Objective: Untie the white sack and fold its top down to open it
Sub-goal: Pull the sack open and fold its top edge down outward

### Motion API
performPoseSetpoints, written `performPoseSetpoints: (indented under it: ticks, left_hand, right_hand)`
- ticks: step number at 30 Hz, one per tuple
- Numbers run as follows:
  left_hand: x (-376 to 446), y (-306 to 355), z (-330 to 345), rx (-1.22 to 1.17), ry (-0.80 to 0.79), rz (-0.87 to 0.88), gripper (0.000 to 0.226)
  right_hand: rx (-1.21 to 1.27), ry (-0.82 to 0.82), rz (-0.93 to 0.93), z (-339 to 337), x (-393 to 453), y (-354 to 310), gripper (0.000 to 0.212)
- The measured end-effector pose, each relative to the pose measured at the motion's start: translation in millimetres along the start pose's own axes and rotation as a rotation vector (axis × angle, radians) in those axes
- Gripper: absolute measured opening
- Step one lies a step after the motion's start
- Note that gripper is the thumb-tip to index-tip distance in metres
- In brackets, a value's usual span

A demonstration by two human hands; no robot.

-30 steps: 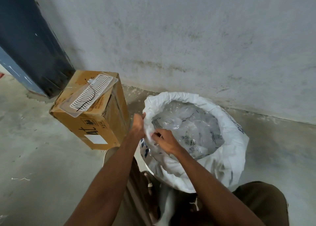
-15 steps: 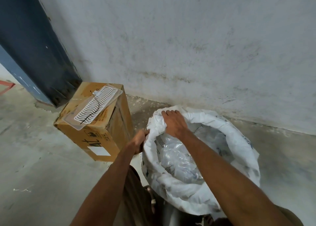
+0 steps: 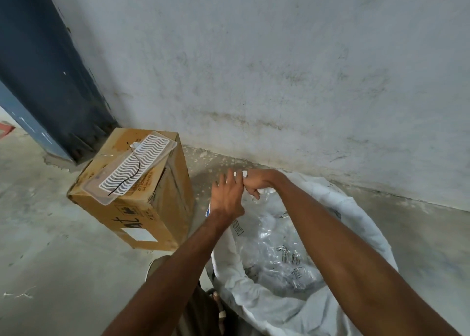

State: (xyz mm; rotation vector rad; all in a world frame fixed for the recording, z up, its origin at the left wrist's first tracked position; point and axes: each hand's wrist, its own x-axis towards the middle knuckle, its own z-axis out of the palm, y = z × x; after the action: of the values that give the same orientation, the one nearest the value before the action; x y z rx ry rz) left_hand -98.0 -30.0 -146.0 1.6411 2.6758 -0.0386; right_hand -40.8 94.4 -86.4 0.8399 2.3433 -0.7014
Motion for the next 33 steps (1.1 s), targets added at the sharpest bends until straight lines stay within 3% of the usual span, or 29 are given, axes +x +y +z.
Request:
performPoseSetpoints:
  ticks: [3, 6, 8, 11, 14, 15, 17, 19, 20, 23, 25, 27, 29, 32, 33]
  left_hand:
    - [17, -2, -4, -0.02, -0.058, -0.026, 0.078]
    - [31, -10, -12, -0.207, -0.186, -0.061, 0.049]
    - [39, -16, -23, -0.361, -0.276, -0.069, 0.043]
    - [50, -22, -34, -0.396, -0.532, -0.04, 0.049]
    - [61, -30, -31, -0.376, -0.674, -0.028, 0.078]
    - [63, -29, -28, -0.335, -0.638, -0.004, 0.089]
    - [62, -17, -20, -0.141, -0.351, 0.044, 0.106]
    - [54, 9, -15, 0.103, -0.033, 0.171, 0.103]
    - [50, 25, -14, 0.156, 0.041, 0.24, 0.098]
    - [46, 55, -3, 0.156, -0.008, 0.296, 0.089]
    - [52, 64, 2, 0.099, -0.025, 0.231, 0.076]
    - [62, 68, 1, 0.033, -0.051, 0.178, 0.056]
    - [75, 65, -2, -0.011, -0.157, 0.132, 0.049]
    - [93, 53, -6, -0.206, -0.404, 0.063, 0.062]
    - [98, 50, -9, -0.26, -0.484, 0.073, 0.052]
  right_hand:
    - [0.055, 0.131, 0.005, 11, -2, 12, 0.037]
    - [-0.213, 0.473, -0.088, 30, -12, 38, 0.085]
    - [-0.404, 0.613, -0.041, 39, -21, 56, 0.097]
    - [-0.449, 0.694, 0.092, 54, -19, 76, 0.09]
    - [-0.352, 0.697, 0.174, 58, -12, 85, 0.063]
    - [-0.277, 0.681, 0.18, 57, -10, 86, 0.053]
    - [-0.081, 0.611, 0.207, 52, -8, 86, 0.041]
    - [0.091, 0.463, 0.212, 40, -4, 86, 0.037]
    - [0.133, 0.344, 0.191, 30, -2, 86, 0.032]
    - [0.08, 0.02, 0.174, 4, -9, 89, 0.036]
    - [0.081, -0.018, 0.205, -4, -10, 100, 0.04]
    - [0.082, 0.032, 0.185, -2, -10, 110, 0.049]
    - [0.064, 0.187, 0.122, 8, -12, 114, 0.064]
    - [-0.264, 0.538, 0.185, 41, -27, 122, 0.085]
    - [-0.371, 0.618, 0.264, 51, -35, 124, 0.088]
